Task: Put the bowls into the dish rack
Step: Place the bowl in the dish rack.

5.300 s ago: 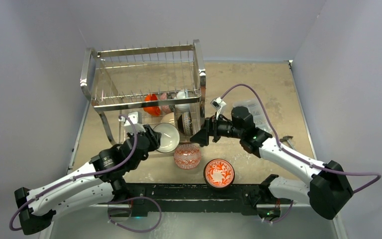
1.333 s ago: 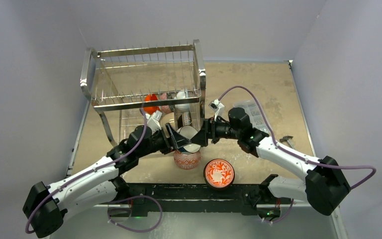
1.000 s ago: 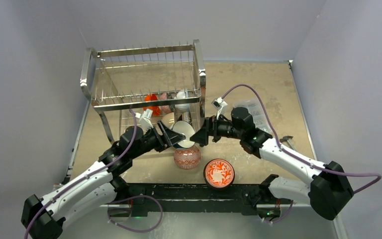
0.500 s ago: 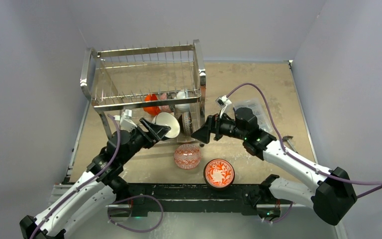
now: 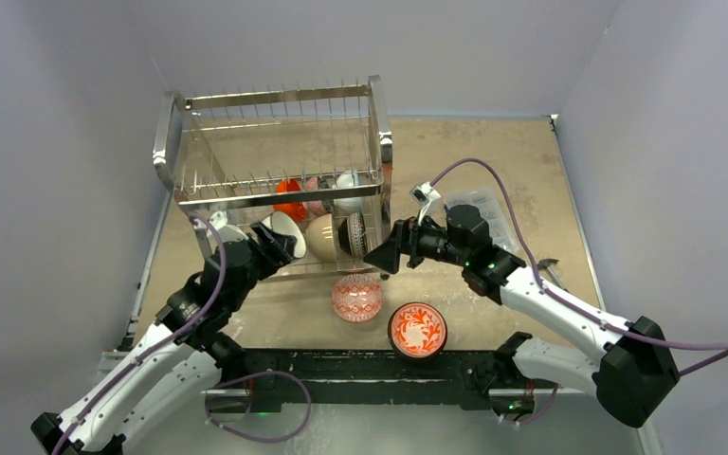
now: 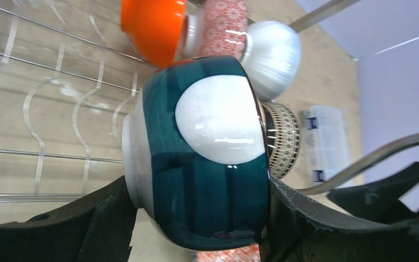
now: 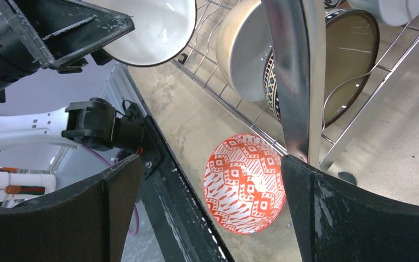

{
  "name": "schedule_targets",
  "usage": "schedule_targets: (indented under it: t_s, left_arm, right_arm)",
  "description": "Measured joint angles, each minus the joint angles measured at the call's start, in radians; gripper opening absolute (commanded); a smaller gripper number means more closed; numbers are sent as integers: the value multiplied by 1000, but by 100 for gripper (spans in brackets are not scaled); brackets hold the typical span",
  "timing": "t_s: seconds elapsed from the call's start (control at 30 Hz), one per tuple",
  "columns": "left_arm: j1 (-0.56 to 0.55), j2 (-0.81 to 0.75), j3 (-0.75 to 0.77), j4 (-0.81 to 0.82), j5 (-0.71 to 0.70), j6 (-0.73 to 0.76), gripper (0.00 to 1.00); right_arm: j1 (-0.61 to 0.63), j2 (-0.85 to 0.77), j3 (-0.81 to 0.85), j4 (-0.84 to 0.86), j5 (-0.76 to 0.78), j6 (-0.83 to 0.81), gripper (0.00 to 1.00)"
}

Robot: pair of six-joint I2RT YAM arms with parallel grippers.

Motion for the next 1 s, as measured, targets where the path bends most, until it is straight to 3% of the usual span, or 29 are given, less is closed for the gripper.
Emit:
schedule_targets:
  t_s: [0.23, 1.0]
  left_arm:
    - [0, 76, 31, -51, -85, 120, 0]
    - [0, 386, 20, 165, -286, 329, 0]
  right_arm:
    - [0, 1, 0, 0, 0, 0, 99]
    - [0, 14, 0, -19, -1, -4, 99]
